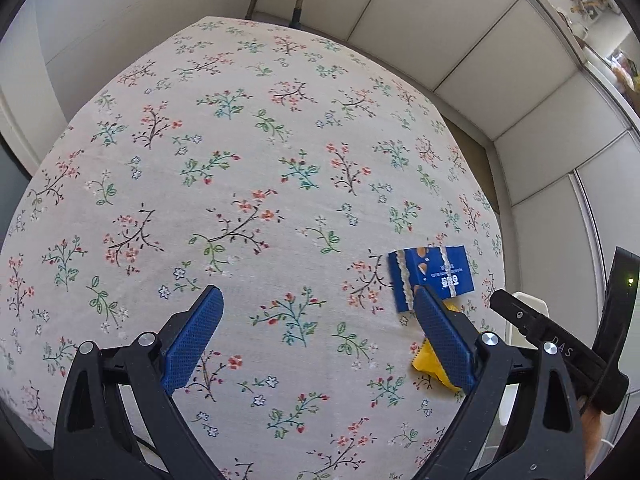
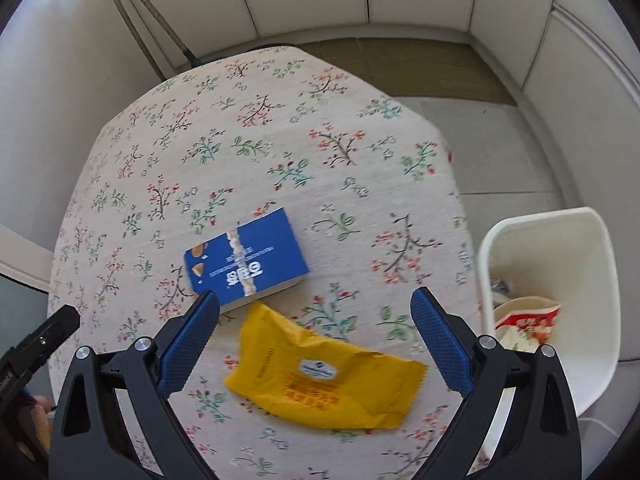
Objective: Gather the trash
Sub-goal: 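Grasp the blue biscuit box with the right tool, then grasp the yellow snack wrapper with the left tool while the right tool holds the box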
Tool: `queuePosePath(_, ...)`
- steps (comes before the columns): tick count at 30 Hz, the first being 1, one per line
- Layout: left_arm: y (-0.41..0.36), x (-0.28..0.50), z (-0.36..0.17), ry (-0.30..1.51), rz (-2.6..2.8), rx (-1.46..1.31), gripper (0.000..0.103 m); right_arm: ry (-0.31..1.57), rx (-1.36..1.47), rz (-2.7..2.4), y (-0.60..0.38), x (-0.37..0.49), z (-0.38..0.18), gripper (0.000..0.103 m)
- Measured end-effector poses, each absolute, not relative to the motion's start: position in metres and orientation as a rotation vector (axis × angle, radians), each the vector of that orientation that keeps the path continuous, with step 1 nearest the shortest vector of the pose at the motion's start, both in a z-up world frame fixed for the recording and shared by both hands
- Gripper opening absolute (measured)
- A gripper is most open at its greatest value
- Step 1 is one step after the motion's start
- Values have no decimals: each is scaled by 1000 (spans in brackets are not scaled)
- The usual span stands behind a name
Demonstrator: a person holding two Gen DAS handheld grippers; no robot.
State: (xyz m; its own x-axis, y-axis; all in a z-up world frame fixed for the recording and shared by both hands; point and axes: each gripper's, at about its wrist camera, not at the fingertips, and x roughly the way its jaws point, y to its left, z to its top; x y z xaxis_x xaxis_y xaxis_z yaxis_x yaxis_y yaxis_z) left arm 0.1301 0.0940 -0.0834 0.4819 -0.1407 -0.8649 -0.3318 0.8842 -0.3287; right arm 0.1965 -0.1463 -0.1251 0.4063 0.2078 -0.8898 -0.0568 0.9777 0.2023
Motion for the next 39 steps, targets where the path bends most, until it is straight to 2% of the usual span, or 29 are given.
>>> queuePosePath(19,132,137,-102,1119,138,-617,92,1274,519,155,-111,230,-173,94)
queuePosePath(31,149,138,-104,1134,153,-679,92,1252,348,0,-73,241,-174,97)
queuePosePath(33,151,137,-104,1131,154,-684,92,1235,326,-3,-69,240,-174,95)
queuePosePath(34,152,137,-103,1128,154,-688,92,1226,320,3,-67,239,-174,88)
queuePosePath(35,154,136,-102,1125,155,-692,92,1218,308,7,-65,238,-172,75)
queuePosePath(37,157,135,-101,1116,158,-699,92,1209,303,42,-60,238,-169,61)
queuePosePath(39,161,133,-99,1105,167,-709,92,1220,335,90,-57,238,-168,59)
